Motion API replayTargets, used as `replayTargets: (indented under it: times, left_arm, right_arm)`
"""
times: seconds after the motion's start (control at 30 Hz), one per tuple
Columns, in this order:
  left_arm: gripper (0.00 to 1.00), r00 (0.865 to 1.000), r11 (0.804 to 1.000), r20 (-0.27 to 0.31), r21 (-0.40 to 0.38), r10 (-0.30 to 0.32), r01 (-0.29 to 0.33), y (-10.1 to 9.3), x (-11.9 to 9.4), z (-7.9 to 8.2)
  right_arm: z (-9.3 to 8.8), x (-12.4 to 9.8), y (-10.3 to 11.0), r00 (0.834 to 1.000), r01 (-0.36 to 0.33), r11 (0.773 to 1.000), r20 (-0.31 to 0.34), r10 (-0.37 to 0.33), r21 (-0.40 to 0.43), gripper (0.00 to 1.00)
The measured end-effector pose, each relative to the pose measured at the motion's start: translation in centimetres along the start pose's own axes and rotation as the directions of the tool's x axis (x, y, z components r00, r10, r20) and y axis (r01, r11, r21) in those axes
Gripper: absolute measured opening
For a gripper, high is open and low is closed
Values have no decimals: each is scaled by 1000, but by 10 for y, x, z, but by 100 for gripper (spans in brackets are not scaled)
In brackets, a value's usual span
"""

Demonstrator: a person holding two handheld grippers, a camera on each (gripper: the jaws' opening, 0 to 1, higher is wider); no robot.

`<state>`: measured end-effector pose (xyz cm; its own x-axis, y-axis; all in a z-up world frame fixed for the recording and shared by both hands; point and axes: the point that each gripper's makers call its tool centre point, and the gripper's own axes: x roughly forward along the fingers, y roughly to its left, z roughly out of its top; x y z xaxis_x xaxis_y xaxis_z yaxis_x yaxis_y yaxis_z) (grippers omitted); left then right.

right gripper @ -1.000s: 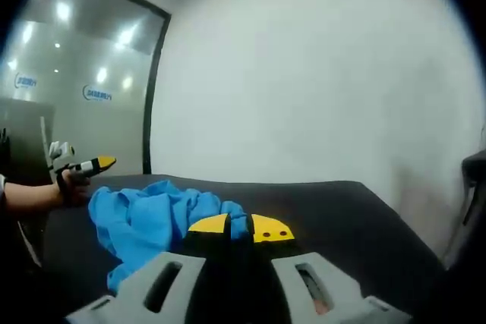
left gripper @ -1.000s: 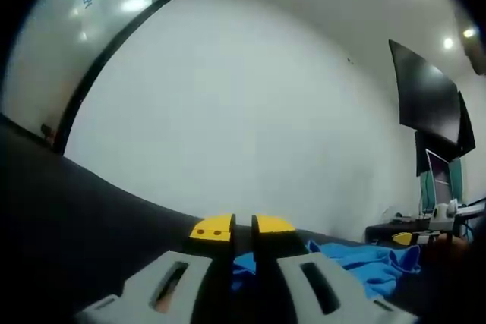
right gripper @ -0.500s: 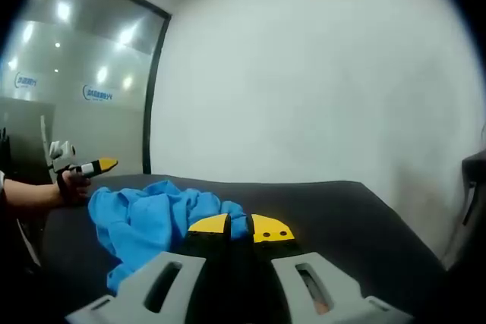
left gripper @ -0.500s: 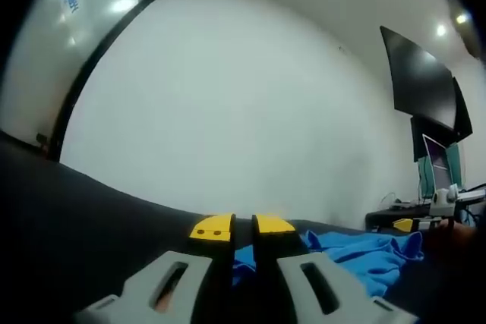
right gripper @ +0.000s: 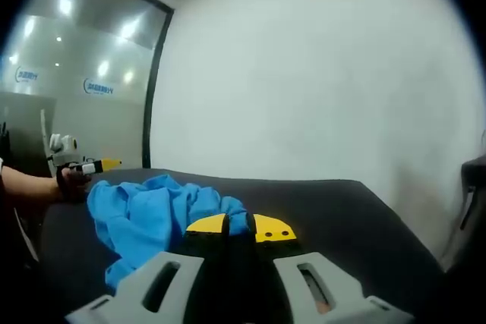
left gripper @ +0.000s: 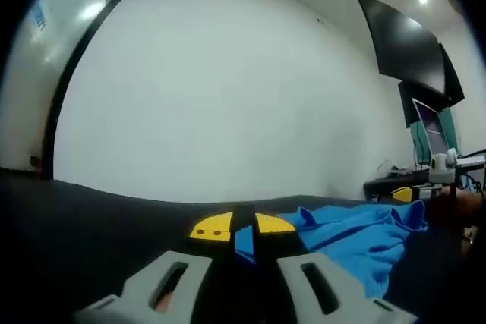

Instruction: Spread out the cloth and fold it

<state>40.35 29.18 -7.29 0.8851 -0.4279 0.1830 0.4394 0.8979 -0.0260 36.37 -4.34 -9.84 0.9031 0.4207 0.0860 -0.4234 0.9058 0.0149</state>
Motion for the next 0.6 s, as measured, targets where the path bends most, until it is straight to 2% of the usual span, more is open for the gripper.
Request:
replayTargets:
  times: [0.27,0.3,0.33,0.37,0.4,0.43,0.47,0.53,0.57,0.6]
  left_arm:
    - [11,1000,1000,0,14,-24,24,-6,0,1]
    - [11,1000,1000,0,11,-25,25,-6,0,2]
    - [11,1000,1000,-3,10,-23,23,-4,1,1]
    - [11,1000,1000,-13,10,-17,17,-2,4,-1]
    - [11,1000,1000,-26,3,-8,8,1,6,-3]
    - [11,999,1000,-40,-2,-6,6,2,7,-5]
    - [11,998,1000,-59,-26,-8,6,3,6,-6]
    - [11,999,999,-43,-39,-31,29,-4,-1,2]
    - [11,997,997,-26,-29,-74,73,-14,-5,8]
    - [11,993,994,-31,-22,-111,111,-22,-10,9]
  right_arm:
    - [7,-3,4,999,-14,1000,32,14,9,11]
    - [8,-3,2,999,-5,1000,36,4,17,10]
    - [14,-2,-7,997,43,997,67,-47,58,9]
    - [17,-2,-9,995,45,998,86,-49,55,9]
    - [13,-1,-10,997,32,998,70,-35,49,9]
    - [8,0,-11,999,30,998,28,-32,61,9]
    - [11,0,-10,999,32,998,32,-34,60,9]
    - [18,-4,1,999,4,1000,54,-5,24,9]
    - [20,-9,11,999,-17,1000,35,17,-4,9]
    - [26,-15,29,996,-73,997,40,74,-38,10]
